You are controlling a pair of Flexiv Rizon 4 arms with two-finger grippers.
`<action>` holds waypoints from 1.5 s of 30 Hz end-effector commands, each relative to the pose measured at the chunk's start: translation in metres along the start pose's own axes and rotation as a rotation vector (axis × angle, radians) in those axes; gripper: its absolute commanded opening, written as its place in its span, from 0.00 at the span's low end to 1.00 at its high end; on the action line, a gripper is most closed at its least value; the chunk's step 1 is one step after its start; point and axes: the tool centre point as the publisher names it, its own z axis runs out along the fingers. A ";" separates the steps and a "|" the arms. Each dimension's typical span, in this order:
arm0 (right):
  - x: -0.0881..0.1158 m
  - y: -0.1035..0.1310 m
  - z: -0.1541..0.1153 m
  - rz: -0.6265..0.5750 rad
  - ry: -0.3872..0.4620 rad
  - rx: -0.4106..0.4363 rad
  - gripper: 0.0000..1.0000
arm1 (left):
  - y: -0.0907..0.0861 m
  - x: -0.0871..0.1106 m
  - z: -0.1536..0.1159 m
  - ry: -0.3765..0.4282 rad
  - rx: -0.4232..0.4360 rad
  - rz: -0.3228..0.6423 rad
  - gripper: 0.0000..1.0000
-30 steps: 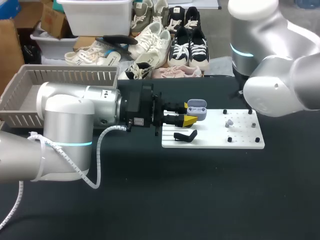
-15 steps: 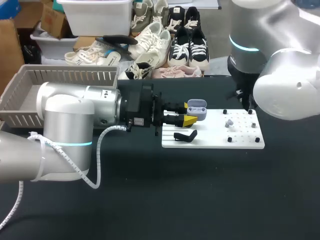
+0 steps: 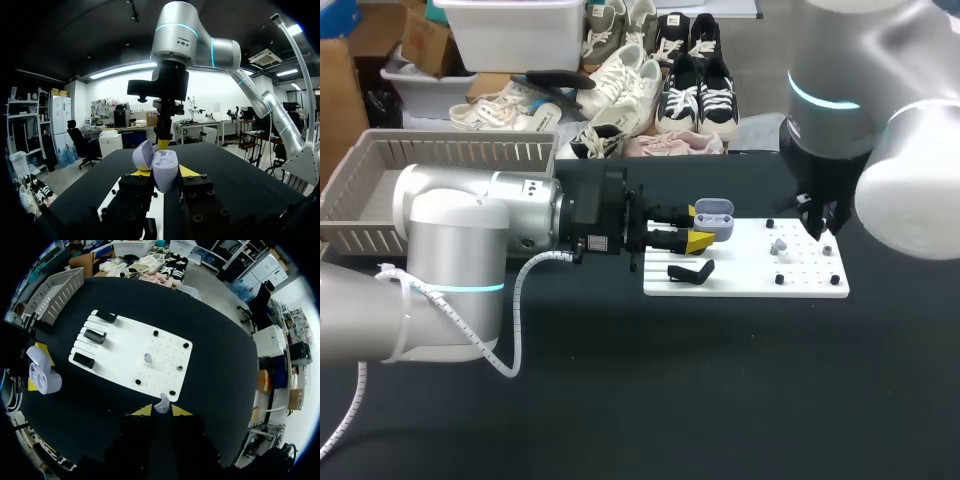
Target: Pick up each earbud case from the left stands, insert the matching earbuds, close the lid, and place the case in the box.
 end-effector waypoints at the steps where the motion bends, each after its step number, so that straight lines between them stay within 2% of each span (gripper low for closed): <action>1: 0.005 0.000 0.000 0.004 -0.013 0.004 0.00 | -0.001 0.000 0.001 0.000 -0.006 0.001 0.00; 6: 0.005 0.000 0.000 0.004 -0.013 0.004 0.00 | -0.001 0.000 0.001 0.000 -0.006 0.001 0.00; 8: 0.005 0.008 -0.003 0.038 -0.013 0.043 0.00 | -0.001 0.000 0.001 0.000 -0.006 0.001 0.00; 10: 0.004 0.014 -0.009 0.121 -0.010 0.100 0.00 | -0.001 0.000 0.001 0.000 -0.006 0.001 0.00; 12: 0.004 0.018 -0.013 0.217 0.037 0.131 0.00 | -0.001 0.000 0.001 0.000 -0.006 0.001 0.00; 16: 0.004 0.022 -0.019 0.420 0.064 0.129 0.00 | -0.001 0.000 0.001 0.000 -0.006 0.001 0.00; 18: 0.005 0.023 -0.015 0.474 0.113 0.134 0.00 | -0.001 0.000 0.001 0.000 -0.006 0.001 0.00; 23: 0.009 0.023 -0.009 0.605 0.141 0.121 0.00 | -0.001 0.000 0.001 0.000 -0.006 0.001 0.00; 28: 0.017 0.026 -0.008 0.663 0.156 0.068 0.00 | -0.001 0.000 0.001 0.000 -0.006 0.001 0.00; 45: 0.017 0.026 -0.008 0.663 0.156 0.068 0.00 | -0.001 0.000 0.001 0.000 -0.006 0.001 0.00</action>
